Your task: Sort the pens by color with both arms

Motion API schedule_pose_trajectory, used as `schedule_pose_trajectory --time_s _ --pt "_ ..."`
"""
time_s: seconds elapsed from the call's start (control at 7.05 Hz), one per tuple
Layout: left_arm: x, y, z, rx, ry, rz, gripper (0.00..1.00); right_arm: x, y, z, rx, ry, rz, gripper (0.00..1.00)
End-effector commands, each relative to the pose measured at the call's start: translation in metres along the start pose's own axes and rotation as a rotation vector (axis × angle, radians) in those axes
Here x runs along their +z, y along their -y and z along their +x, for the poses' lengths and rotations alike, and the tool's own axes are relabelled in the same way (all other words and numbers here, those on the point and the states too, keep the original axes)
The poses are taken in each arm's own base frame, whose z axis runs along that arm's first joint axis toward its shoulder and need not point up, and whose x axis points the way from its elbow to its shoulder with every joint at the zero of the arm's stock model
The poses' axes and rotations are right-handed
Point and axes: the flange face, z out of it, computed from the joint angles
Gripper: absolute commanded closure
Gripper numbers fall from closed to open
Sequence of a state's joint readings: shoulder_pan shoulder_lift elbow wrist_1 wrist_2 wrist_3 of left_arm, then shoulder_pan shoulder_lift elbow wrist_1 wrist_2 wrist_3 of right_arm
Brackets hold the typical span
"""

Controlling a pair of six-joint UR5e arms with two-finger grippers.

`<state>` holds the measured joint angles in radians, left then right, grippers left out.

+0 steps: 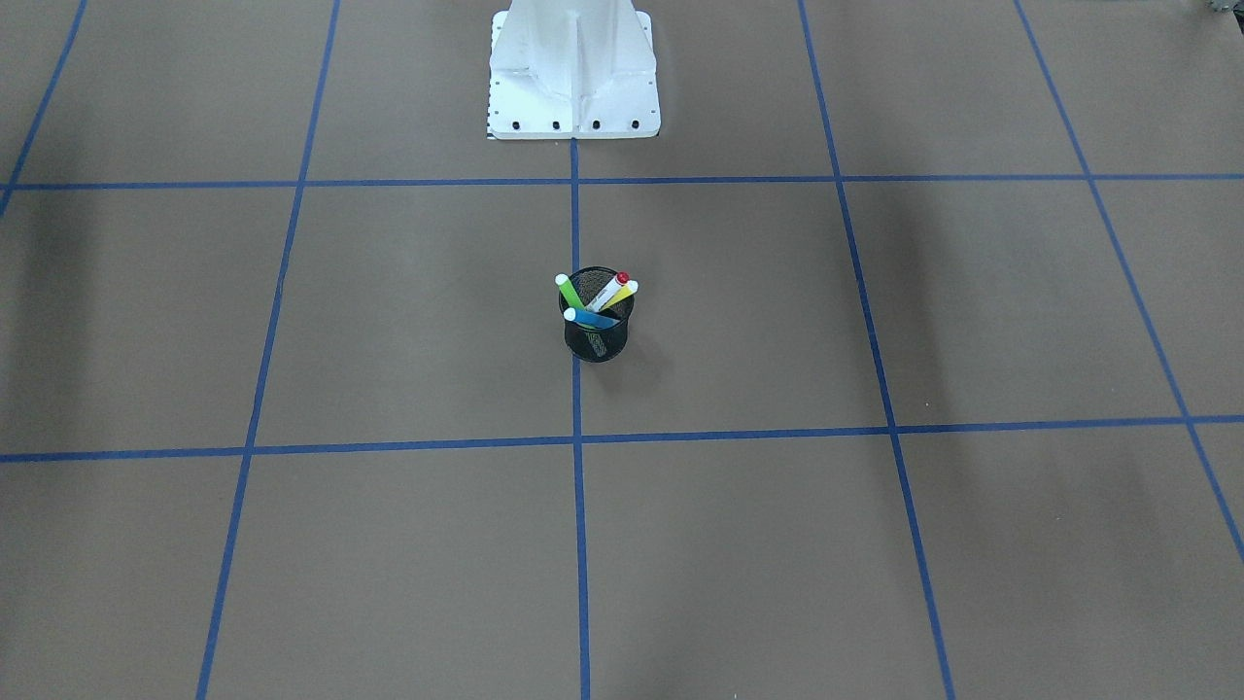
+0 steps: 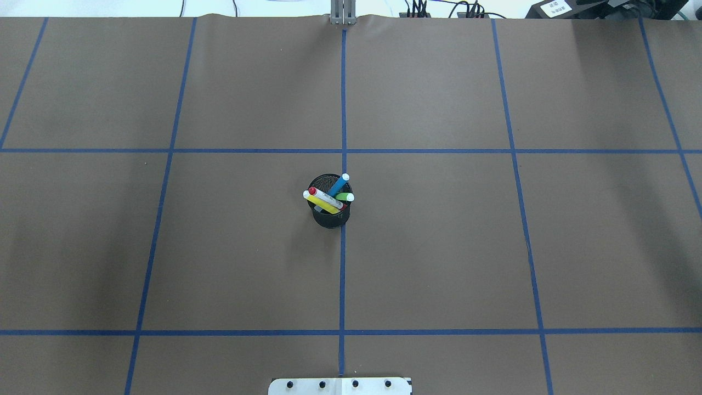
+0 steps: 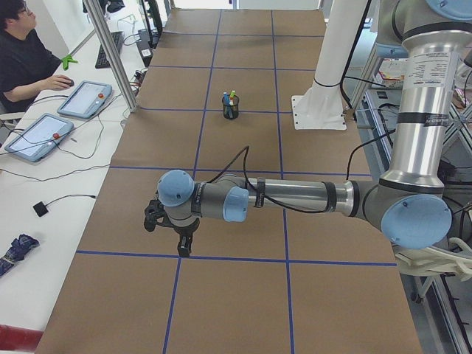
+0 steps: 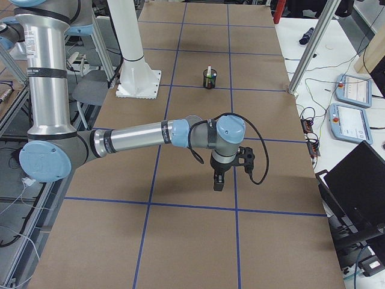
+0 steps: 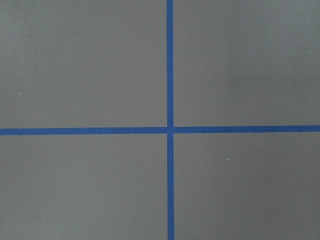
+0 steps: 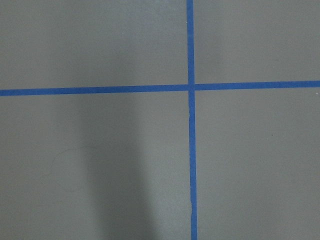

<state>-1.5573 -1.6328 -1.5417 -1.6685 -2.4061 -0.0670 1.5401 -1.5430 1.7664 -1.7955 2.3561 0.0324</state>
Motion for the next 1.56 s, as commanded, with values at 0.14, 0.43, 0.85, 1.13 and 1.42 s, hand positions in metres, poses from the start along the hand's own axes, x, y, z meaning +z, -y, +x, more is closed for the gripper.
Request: schedule_pose_trajectory --time_s 0.14,0.43,0.85,1.13,1.42 --pt "-0.002 0.001 -0.002 0.026 0.051 0.023 0.0 -0.012 0.009 -0.016 -0.03 0.027 0.029 0.0" --pt "-0.002 0.001 -0.001 0.024 0.041 0.022 0.0 -0.043 0.055 -0.069 -0.046 0.078 0.025 0.0" --pt "-0.004 0.002 0.002 0.023 0.037 0.03 0.0 -0.061 0.107 -0.206 0.024 0.044 -0.052 0.0" --pt "-0.007 0.003 0.005 0.029 0.035 0.035 0.0 -0.056 0.122 -0.267 0.087 0.193 -0.13 0.0" --pt "-0.005 -0.003 0.004 0.029 0.035 0.031 0.0 -0.052 0.12 -0.376 0.138 0.217 -0.186 0.0"
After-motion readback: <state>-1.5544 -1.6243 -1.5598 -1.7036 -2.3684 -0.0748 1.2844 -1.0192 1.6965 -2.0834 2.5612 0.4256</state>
